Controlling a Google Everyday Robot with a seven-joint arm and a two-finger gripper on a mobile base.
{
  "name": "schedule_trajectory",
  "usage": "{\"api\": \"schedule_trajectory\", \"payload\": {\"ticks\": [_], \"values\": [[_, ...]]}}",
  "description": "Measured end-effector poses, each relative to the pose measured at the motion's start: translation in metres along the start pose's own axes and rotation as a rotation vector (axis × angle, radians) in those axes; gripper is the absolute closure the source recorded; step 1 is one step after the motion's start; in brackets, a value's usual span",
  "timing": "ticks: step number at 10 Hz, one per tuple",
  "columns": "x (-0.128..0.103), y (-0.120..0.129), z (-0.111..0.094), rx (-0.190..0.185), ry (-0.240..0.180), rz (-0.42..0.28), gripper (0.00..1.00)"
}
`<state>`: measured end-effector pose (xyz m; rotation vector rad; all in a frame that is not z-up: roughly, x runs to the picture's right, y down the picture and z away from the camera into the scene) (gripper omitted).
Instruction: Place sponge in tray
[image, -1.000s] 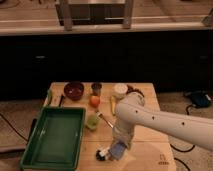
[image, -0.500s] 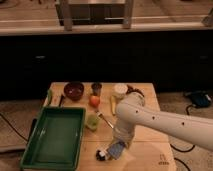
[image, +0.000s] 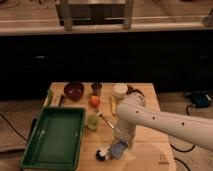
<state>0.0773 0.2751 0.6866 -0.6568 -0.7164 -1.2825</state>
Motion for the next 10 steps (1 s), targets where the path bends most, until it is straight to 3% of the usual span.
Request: {"api": "schedule_trajectory", "payload": {"ticks": [3, 4, 8, 10], "values": [[-0.002, -0.016, -0.014, -0.016, 0.015, -0.073, 0.92], [-0.001, -0.021, -0.017, -0.023, 0.015, -0.093, 0.98], [0.005, -0.051, -0.035, -0.051, 0.015, -0.185, 1.00], [0.008, -0.084, -0.042, -0.078, 0.010, -0.256, 1.00]]}}
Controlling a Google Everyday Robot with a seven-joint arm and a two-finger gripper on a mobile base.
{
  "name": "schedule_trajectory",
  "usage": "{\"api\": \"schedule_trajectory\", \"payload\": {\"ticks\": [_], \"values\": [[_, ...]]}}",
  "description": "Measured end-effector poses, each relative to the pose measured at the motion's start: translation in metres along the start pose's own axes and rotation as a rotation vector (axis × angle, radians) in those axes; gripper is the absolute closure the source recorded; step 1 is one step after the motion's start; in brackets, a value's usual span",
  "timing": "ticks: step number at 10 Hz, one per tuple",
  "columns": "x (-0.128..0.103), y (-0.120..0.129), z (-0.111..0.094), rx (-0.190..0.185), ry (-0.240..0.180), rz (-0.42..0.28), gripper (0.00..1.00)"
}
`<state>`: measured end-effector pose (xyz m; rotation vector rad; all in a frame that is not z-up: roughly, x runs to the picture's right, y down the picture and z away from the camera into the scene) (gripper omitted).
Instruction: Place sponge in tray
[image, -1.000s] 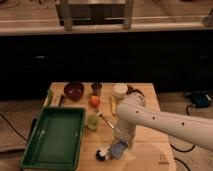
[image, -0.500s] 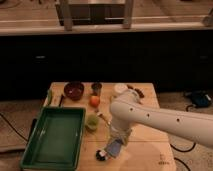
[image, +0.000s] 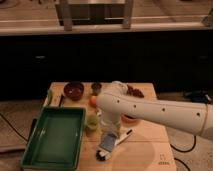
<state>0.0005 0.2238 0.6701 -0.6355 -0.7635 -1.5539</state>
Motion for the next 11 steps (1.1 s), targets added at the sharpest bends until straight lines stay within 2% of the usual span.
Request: {"api": "schedule_trajectory", "payload": {"ticks": [4, 11], "values": [[0.014, -0.059, -0.006, -0.054, -0.028, -0.140, 1.00], [0.014, -0.114, 0.000, -0.118, -0.040, -0.313, 1.00]]}}
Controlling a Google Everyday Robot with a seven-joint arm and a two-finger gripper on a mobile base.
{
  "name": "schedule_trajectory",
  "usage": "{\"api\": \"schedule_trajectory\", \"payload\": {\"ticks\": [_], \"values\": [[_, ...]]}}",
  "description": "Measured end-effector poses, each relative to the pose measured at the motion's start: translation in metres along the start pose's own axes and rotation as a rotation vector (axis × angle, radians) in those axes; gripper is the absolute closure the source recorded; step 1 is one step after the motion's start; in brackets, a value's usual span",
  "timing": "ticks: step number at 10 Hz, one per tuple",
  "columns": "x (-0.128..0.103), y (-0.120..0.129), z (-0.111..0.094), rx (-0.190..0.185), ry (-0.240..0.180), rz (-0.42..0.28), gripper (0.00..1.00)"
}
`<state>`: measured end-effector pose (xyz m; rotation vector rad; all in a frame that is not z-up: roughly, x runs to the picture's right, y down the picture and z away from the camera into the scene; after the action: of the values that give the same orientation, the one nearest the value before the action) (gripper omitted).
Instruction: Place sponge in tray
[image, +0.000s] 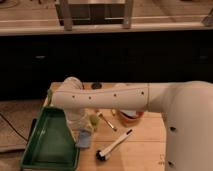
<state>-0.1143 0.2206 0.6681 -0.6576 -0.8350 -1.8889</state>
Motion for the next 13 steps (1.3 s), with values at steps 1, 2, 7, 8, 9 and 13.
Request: {"api": "schedule_trajectory", "payload": {"ticks": [1, 2, 7, 8, 9, 13], "values": [[0.001, -0.007, 0.001, -0.007, 0.001, -0.023, 1.00], [0.003, -0.013, 0.002, -0.015, 0.002, -0.045, 1.00], [0.017, -0.046, 0.002, -0.043, 0.001, -0.130, 1.00], [0.020, -0.051, 0.002, -0.045, -0.001, -0.141, 1.00], [0.024, -0.054, 0.002, -0.045, -0.004, -0.146, 1.00], [0.037, -0.063, 0.001, -0.040, -0.012, -0.170, 1.00]]}}
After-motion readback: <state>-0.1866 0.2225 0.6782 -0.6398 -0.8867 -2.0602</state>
